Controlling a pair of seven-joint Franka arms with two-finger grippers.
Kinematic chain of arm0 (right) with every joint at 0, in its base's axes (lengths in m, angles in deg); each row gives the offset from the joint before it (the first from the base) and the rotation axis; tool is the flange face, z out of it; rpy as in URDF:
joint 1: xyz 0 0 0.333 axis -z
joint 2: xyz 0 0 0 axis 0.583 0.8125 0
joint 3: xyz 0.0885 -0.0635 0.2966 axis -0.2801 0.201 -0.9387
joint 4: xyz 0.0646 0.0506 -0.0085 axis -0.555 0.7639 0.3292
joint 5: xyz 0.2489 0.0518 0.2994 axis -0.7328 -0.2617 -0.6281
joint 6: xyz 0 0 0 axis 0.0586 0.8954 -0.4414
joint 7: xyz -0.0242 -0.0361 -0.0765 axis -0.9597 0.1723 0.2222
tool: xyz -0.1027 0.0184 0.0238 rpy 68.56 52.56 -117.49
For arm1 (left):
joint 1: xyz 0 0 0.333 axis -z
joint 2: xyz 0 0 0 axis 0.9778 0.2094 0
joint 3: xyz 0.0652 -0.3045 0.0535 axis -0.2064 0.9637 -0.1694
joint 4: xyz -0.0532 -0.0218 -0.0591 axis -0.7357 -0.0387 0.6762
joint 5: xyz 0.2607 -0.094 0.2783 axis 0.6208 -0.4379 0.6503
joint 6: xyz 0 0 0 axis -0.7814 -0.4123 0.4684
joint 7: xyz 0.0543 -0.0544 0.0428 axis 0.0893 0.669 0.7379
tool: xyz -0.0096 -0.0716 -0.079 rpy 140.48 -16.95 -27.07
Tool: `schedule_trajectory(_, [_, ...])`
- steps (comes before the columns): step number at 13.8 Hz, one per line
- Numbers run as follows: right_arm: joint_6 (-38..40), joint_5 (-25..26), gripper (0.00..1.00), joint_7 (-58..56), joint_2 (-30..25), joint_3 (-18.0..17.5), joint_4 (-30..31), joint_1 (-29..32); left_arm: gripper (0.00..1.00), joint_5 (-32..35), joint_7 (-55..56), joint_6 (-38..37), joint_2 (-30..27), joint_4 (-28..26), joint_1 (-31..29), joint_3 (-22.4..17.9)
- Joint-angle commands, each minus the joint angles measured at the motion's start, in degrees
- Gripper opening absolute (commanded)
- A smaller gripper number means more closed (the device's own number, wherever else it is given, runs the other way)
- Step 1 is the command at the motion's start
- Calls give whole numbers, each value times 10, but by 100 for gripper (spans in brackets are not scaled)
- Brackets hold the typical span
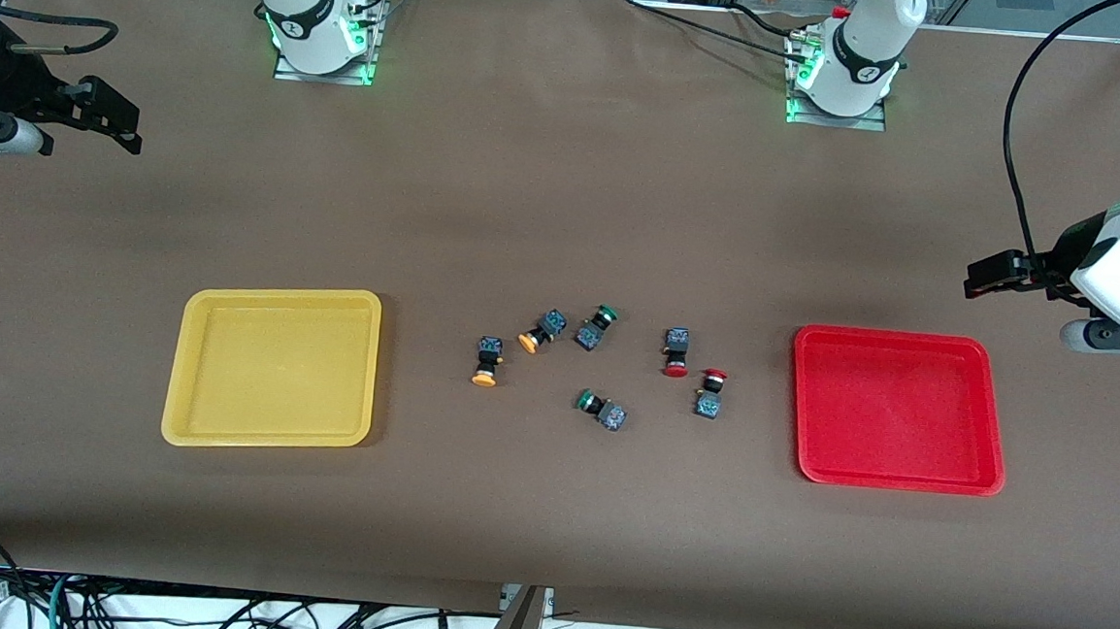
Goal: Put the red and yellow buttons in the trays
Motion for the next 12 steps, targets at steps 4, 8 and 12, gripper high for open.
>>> schedule_trajectory(4, [5, -9, 100, 3, -30, 9, 14, -1, 100, 1, -5, -9, 12, 23, 0, 0])
schedule_trajectory(8, [8, -11, 100, 2, -30, 9, 9, -2, 100, 1, -5, -9, 14, 24, 1, 1])
schedule_trajectory(12, [-1, -12, 100, 0, -14, 9, -12, -1, 100, 1, -5, -9, 29, 39, 6, 2])
